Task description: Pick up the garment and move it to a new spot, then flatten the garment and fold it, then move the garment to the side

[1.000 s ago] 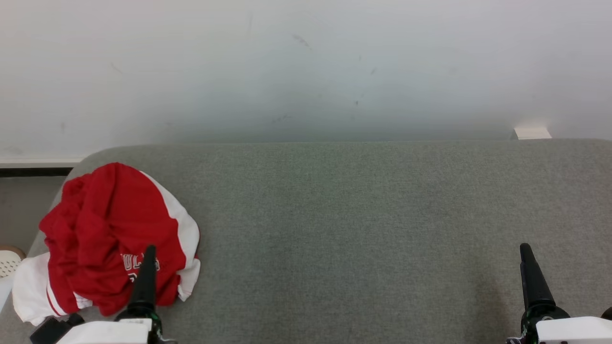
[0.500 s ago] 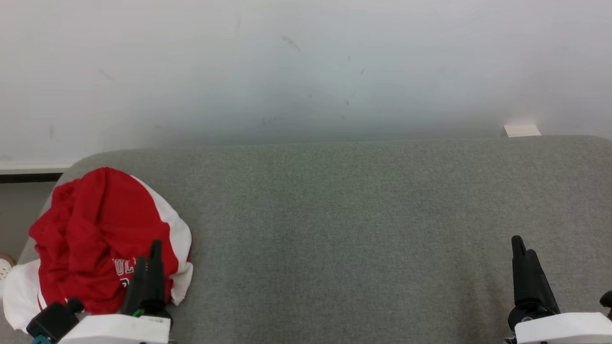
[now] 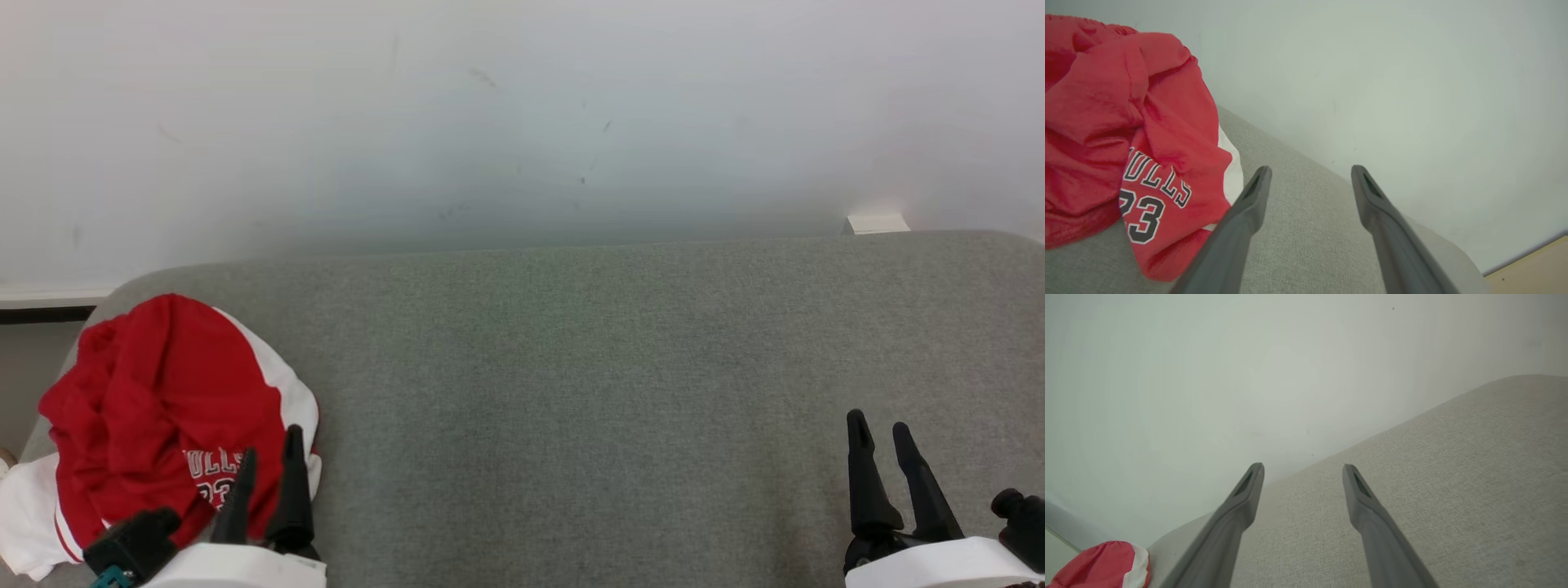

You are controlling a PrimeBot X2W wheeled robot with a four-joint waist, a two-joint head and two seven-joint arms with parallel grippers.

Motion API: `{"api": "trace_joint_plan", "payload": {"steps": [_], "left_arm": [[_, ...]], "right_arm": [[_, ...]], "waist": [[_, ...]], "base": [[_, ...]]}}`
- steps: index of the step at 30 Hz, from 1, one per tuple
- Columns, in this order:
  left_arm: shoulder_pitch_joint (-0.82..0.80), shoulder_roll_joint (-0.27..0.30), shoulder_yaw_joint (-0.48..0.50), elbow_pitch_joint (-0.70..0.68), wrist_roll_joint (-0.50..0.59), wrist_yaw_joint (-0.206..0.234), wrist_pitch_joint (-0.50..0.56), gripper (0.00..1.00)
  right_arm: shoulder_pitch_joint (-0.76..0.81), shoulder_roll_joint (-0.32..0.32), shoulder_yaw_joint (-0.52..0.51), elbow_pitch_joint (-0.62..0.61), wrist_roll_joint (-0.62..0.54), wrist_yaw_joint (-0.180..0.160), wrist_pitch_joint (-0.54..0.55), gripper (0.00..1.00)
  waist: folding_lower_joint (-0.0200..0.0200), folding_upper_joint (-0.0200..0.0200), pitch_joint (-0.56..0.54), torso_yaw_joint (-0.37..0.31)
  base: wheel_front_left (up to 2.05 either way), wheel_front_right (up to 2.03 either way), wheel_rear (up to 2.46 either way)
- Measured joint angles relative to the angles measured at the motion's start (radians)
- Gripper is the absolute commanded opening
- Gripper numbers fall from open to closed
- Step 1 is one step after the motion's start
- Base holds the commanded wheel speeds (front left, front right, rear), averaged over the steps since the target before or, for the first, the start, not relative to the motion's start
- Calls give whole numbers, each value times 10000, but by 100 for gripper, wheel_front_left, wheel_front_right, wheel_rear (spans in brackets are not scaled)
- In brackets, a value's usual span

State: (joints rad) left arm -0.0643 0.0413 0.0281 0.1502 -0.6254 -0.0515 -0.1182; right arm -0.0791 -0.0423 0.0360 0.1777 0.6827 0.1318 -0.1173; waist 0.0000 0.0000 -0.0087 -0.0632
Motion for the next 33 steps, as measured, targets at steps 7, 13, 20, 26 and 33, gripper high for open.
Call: {"api": "trace_joint_plan", "payload": {"steps": [7, 13, 20, 26, 33], "left_arm": [[71, 15, -165, 334, 936, 119, -224, 100], [72, 19, -309, 355, 1647, 234, -341, 100], [73, 29, -399, 349, 2326, 297, -510, 100], [72, 40, -462, 349, 2834, 305, -681, 100], [73, 50, -518, 420, 3258, 234, -842, 100]], "right_arm": [[2, -2, 188, 399, -993, 0, -217, 100], [-11, -4, 278, 443, -1634, 0, -355, 100], [-16, -6, 313, 518, -2270, 0, -516, 100], [-16, -10, 305, 606, -2780, 0, -688, 100], [-18, -12, 309, 600, -3273, 0, -844, 100]], "waist": [[0, 0, -38, -48], [0, 0, -85, -115], [0, 0, -156, -188], [0, 0, -201, -236], [0, 0, -266, -327]], "base": [[0, 0, 0], [0, 0, 0], [0, 0, 0], [0, 0, 0], [0, 0, 0]]}}
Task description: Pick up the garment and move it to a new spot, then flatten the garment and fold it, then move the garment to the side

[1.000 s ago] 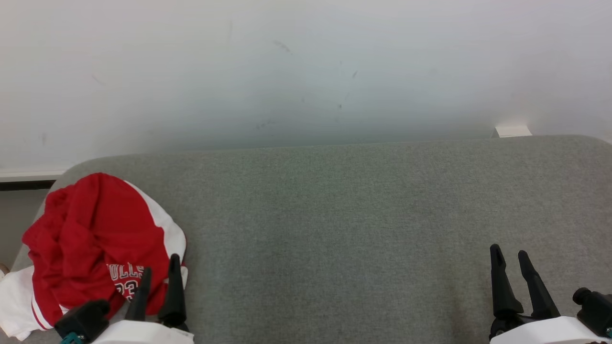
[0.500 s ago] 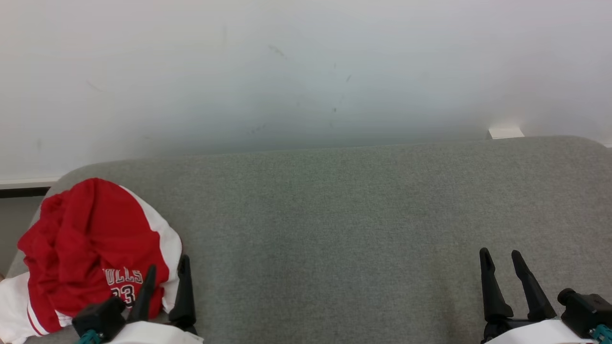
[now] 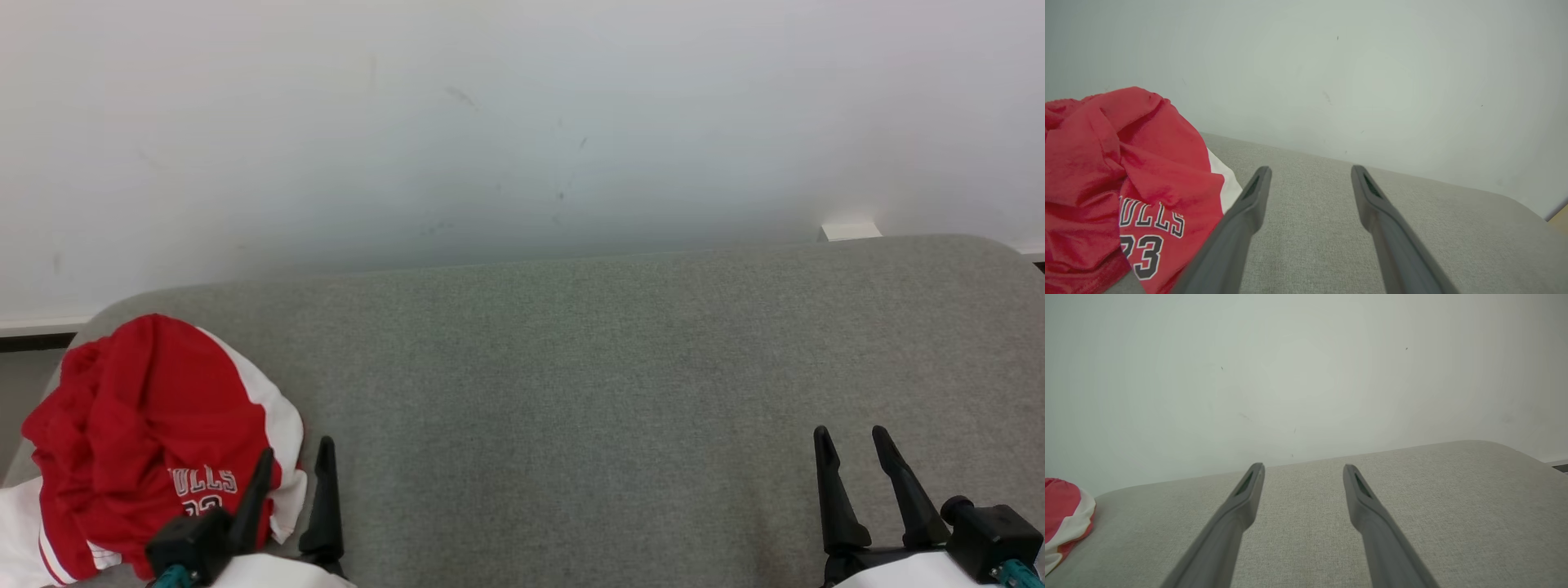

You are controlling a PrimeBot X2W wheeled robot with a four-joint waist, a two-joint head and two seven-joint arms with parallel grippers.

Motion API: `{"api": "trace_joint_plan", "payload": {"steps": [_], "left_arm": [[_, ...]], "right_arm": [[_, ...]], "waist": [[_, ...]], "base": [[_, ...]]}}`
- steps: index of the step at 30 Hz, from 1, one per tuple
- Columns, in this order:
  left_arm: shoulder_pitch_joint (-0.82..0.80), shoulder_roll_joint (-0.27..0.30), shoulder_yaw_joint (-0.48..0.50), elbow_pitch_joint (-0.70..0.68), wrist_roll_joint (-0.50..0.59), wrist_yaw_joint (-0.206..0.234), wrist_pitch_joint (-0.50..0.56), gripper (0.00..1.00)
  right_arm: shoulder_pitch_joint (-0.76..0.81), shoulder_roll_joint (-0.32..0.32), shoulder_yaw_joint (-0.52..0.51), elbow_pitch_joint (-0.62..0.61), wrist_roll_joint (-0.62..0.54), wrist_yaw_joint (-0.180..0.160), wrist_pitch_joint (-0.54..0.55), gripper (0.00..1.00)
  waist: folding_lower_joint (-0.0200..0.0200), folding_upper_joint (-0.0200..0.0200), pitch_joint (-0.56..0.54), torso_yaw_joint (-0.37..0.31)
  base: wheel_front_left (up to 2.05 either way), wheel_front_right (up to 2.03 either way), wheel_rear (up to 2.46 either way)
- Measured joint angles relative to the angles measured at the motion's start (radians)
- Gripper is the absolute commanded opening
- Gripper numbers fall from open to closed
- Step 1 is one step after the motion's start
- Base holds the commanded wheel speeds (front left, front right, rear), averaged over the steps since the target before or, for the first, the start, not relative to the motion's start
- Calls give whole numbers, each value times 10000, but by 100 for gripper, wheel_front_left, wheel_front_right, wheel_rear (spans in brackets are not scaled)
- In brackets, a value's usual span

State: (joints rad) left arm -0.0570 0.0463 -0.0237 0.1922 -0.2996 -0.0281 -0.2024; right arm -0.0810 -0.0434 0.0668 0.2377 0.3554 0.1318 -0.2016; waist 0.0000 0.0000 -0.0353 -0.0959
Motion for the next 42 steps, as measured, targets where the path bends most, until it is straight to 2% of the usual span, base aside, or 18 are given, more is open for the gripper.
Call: {"api": "trace_joint_plan", "payload": {"steps": [33, 42], "left_arm": [[-8, 6, 4, 203, 2002, -4, -616, 100], [-28, 8, 71, 297, 2077, 111, -617, 100]], "right_arm": [[4, -25, 113, 13, -1710, 0, -610, 100], [-3, -29, 169, 44, -1687, 0, -612, 100]], "waist": [[0, 0, -223, -226], [0, 0, -201, -254]], "base": [[0, 0, 0], [0, 0, 0]]}}
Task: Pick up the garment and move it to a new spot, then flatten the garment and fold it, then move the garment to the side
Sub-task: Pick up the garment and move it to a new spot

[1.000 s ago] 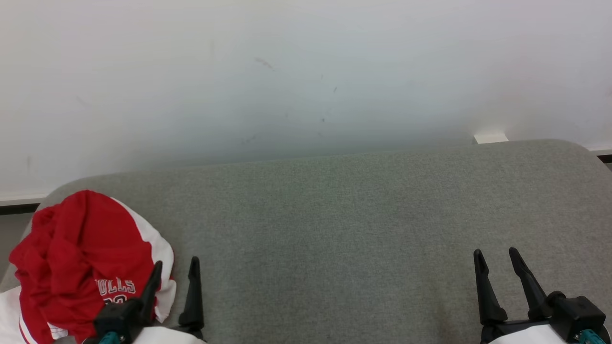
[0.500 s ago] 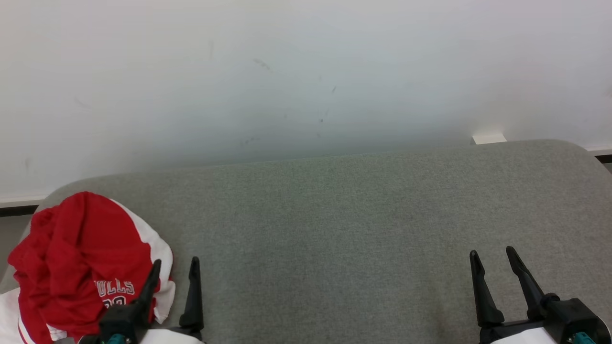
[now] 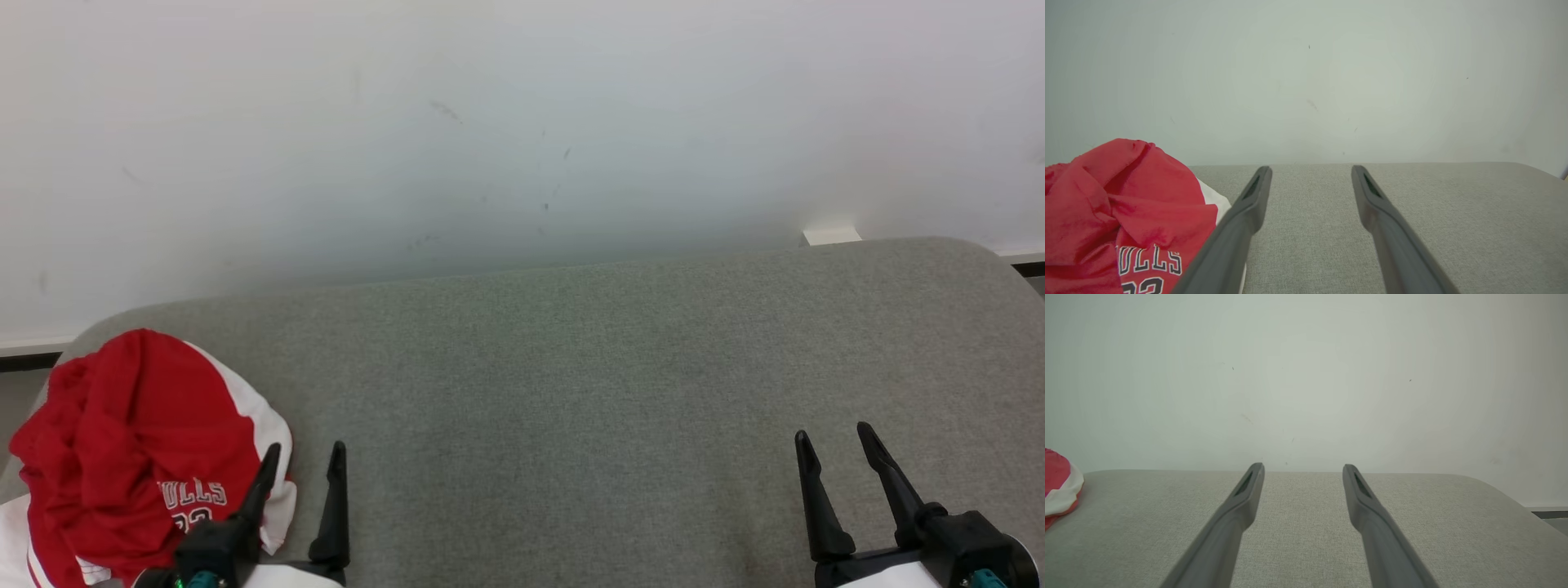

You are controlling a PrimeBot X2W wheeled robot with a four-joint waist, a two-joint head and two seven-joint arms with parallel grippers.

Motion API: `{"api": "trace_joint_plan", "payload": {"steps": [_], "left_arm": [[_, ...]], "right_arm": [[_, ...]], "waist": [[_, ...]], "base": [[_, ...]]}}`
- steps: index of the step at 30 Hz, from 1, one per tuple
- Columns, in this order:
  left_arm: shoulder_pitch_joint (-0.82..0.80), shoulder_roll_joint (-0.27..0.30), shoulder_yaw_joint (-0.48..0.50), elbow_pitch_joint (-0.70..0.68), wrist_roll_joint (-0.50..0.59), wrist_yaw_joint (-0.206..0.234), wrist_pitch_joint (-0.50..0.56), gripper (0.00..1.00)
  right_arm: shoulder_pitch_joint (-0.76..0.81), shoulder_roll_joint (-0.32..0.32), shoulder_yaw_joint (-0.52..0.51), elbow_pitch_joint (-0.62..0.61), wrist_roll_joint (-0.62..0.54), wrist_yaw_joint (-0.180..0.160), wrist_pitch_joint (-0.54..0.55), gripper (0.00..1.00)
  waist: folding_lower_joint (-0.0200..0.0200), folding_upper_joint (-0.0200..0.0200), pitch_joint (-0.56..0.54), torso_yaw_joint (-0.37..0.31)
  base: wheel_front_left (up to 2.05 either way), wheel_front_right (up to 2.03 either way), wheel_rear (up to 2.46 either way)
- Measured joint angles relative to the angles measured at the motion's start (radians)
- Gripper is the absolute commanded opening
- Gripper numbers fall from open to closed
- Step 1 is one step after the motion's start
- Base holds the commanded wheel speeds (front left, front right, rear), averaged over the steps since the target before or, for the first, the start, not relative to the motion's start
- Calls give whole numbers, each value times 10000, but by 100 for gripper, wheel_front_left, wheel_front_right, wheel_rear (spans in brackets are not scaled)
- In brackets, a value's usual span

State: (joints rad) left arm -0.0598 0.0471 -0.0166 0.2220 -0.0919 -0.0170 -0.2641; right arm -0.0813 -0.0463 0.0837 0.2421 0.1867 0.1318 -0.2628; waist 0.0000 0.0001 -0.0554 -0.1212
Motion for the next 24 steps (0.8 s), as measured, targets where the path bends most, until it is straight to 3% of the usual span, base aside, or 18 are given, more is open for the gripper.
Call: {"api": "trace_joint_plan", "payload": {"steps": [24], "left_arm": [[-31, -2, 0, 226, -251, -40, 0, 100]], "right_arm": [[-1, -6, 6, 33, 282, 0, -6, 100]], "waist": [[0, 0, 13, 79]], "base": [[0, 0, 0]]}}
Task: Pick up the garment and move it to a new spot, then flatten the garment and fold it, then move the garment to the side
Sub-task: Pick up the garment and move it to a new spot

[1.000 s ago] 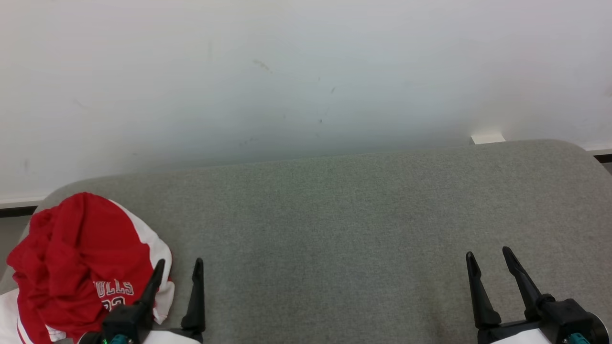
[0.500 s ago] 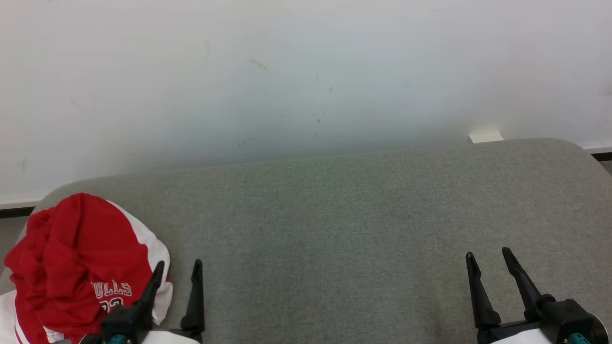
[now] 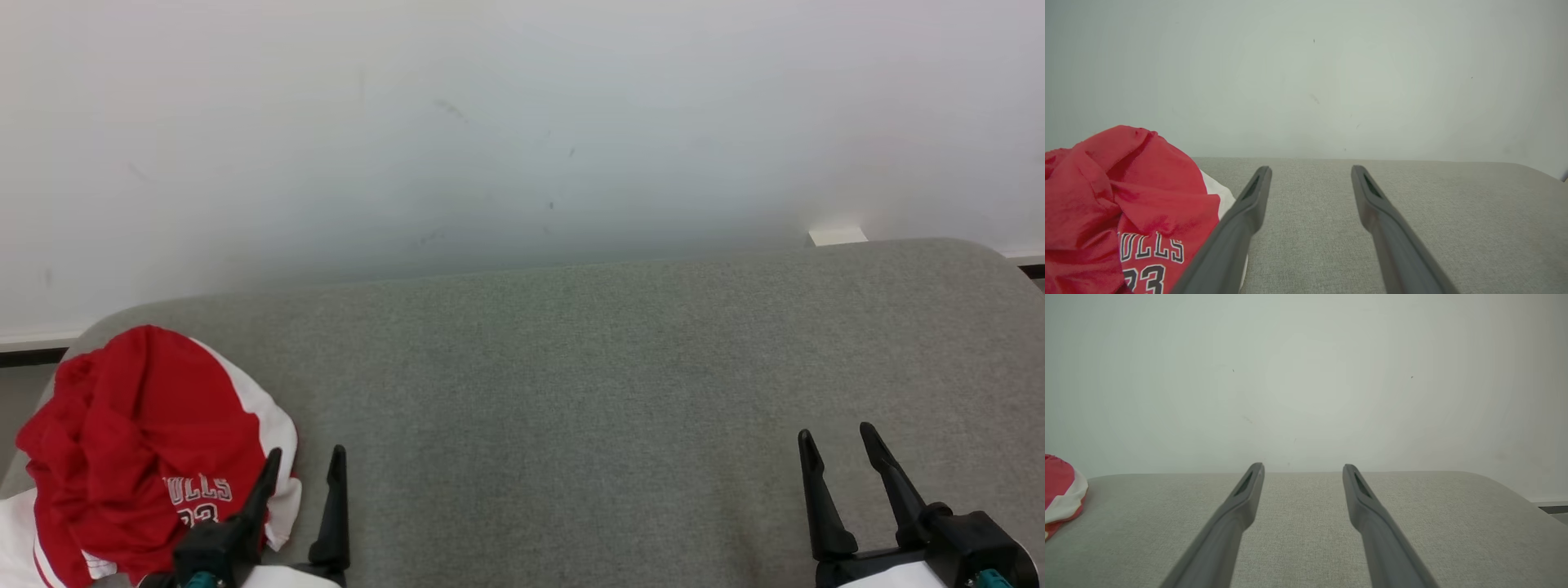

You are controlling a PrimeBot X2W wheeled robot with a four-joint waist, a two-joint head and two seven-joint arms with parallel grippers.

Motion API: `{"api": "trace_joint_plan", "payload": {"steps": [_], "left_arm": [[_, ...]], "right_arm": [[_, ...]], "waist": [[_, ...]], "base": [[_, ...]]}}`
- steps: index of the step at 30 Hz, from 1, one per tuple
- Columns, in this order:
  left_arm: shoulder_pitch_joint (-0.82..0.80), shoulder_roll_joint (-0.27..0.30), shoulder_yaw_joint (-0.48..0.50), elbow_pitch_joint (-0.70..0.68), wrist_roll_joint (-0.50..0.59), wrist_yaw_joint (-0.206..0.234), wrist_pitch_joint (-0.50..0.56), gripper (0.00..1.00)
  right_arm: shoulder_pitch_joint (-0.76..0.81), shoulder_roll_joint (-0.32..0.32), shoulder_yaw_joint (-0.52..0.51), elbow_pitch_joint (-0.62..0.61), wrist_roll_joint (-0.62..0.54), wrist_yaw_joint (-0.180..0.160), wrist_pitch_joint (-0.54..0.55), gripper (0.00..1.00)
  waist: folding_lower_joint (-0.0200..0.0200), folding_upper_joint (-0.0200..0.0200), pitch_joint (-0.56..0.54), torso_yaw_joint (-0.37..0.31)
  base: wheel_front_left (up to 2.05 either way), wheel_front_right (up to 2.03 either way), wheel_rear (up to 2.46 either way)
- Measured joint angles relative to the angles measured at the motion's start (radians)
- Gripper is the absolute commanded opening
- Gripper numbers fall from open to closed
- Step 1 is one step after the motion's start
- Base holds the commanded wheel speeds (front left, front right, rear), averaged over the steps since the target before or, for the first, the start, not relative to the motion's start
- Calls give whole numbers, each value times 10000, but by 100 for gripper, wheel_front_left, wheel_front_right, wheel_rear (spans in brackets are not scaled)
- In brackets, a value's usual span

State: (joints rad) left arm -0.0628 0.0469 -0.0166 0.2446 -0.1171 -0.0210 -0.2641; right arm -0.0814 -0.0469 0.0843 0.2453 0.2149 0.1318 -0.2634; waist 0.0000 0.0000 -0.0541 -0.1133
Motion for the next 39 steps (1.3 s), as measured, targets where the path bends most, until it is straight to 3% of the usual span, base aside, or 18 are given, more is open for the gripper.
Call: {"api": "trace_joint_plan", "payload": {"steps": [10, 31, 39], "left_arm": [[-126, 4, 140, 111, -27, -46, -2, 100], [-351, 100, 786, 485, 284, -267, -2, 100], [-410, 96, 819, 570, 297, -330, -2, 100]], "right_arm": [[14, -12, 242, -8, 240, 0, -15, 100], [-2, -8, 1078, 54, 828, 0, -17, 100], [-128, -8, 1231, 92, 842, 0, -15, 100]], "waist": [[0, 0, 112, 721], [1, 0, 234, 3972], [0, 0, 296, 4690]], "base": [[0, 0, 0], [0, 0, 0], [0, 0, 0]]}}
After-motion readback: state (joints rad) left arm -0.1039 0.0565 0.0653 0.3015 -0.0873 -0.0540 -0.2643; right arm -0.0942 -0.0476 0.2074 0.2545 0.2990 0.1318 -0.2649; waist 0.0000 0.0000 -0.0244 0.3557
